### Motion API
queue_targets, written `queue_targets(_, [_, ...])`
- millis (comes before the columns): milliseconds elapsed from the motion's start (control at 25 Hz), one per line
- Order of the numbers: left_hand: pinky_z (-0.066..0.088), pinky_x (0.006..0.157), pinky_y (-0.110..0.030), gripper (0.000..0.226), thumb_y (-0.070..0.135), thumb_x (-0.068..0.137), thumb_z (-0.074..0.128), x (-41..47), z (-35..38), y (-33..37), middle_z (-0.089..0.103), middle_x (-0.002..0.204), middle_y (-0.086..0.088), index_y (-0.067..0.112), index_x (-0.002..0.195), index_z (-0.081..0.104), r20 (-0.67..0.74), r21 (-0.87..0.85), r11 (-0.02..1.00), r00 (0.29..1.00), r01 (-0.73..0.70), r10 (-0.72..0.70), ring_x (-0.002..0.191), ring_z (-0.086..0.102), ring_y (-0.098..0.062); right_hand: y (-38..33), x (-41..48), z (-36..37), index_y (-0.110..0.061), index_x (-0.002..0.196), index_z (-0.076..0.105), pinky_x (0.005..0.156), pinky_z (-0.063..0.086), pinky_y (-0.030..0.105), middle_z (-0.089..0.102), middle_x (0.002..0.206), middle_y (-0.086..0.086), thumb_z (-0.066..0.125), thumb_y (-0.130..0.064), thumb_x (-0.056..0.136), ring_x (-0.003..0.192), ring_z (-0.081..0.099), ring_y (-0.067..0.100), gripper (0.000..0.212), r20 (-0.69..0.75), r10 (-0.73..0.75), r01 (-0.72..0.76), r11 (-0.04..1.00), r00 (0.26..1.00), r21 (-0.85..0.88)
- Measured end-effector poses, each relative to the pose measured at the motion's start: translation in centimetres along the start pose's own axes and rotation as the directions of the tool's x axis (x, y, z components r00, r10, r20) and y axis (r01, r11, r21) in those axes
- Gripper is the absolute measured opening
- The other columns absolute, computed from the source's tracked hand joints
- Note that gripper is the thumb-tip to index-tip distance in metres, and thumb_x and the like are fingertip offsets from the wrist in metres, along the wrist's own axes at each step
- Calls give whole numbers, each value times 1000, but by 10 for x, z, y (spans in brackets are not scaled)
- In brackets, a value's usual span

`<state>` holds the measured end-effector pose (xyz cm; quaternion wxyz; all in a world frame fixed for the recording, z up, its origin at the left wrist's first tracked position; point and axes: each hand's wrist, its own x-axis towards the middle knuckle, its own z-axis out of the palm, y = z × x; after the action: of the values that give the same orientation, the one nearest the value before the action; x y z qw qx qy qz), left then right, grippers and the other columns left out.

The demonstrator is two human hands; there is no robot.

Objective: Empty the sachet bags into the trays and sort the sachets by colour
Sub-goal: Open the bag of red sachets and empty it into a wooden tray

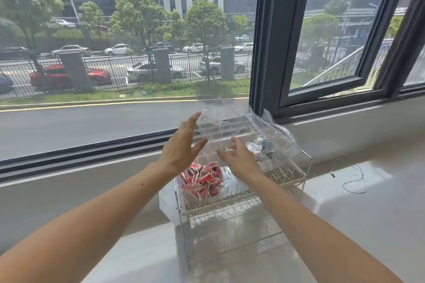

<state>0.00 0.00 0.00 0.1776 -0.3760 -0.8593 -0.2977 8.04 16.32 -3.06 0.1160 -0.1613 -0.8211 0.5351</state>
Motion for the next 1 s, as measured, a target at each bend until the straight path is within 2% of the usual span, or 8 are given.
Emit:
queue_targets(120, [57,77,-41,56,32,93,64,6,3,1,64,115,-5,22,141,38,-87,-45,998,995,43,-47,92,67,-19,8,15,4,-20,149,32,103,45,43,47,144,4,64,-46,91,129,49,23,71,23,-19,18,1000,1000,12])
queue_targets(240, [57,73,-36,28,29,95,61,8,3,3,70,101,-3,17,120,59,-146,-91,992,984,86,-98,86,68,-17,13,22,14,-15,139,47,68,48,12,59,128,6,65,-36,93,106,60,15,54,34,-65,63,996,997,67])
queue_targets(280, [57,72,-32,22,28,96,60,9,3,5,72,100,-3,16,115,63,-170,-121,989,979,89,-109,84,67,-15,13,24,16,-13,133,52,55,45,7,62,122,6,65,-33,94,95,61,12,46,21,-79,77,993,997,87])
queue_targets(360, [53,69,-19,16,23,96,61,9,2,9,72,97,-2,13,108,67,-200,-179,979,971,94,-129,80,65,-11,11,26,19,-11,121,61,47,42,5,67,111,6,66,-30,94,80,61,4,34,-29,-106,109,990,994,90])
queue_targets(520, [55,70,-24,9,13,94,63,7,-5,15,70,87,3,12,101,69,-263,-291,953,951,83,-163,78,68,-12,2,27,22,-14,113,64,64,47,10,68,101,-3,67,-36,92,89,63,9,31,-53,-137,143,981,989,134])
queue_targets(600, [58,69,-33,9,10,94,63,6,-13,20,70,86,3,12,101,69,-311,-349,933,929,85,-200,77,70,-14,-3,25,20,-15,116,62,78,54,23,65,104,-4,66,-39,92,94,62,10,34,-50,-134,141,978,990,156])
queue_targets(800, [62,64,-42,10,7,94,62,8,-49,50,69,87,1,14,100,65,-378,-499,866,892,29,-247,74,71,-15,-23,11,8,-17,136,47,84,57,35,58,121,-1,64,-45,91,110,59,18,55,-69,-116,128,969,991,211])
queue_targets(1000, [62,63,-39,6,12,95,62,-10,-92,78,68,86,-3,15,100,64,-378,-593,805,886,-10,-267,75,71,-19,-52,-22,5,-19,143,42,88,50,36,59,118,-2,62,-49,90,109,56,17,63,-35,-156,159,942,987,296])
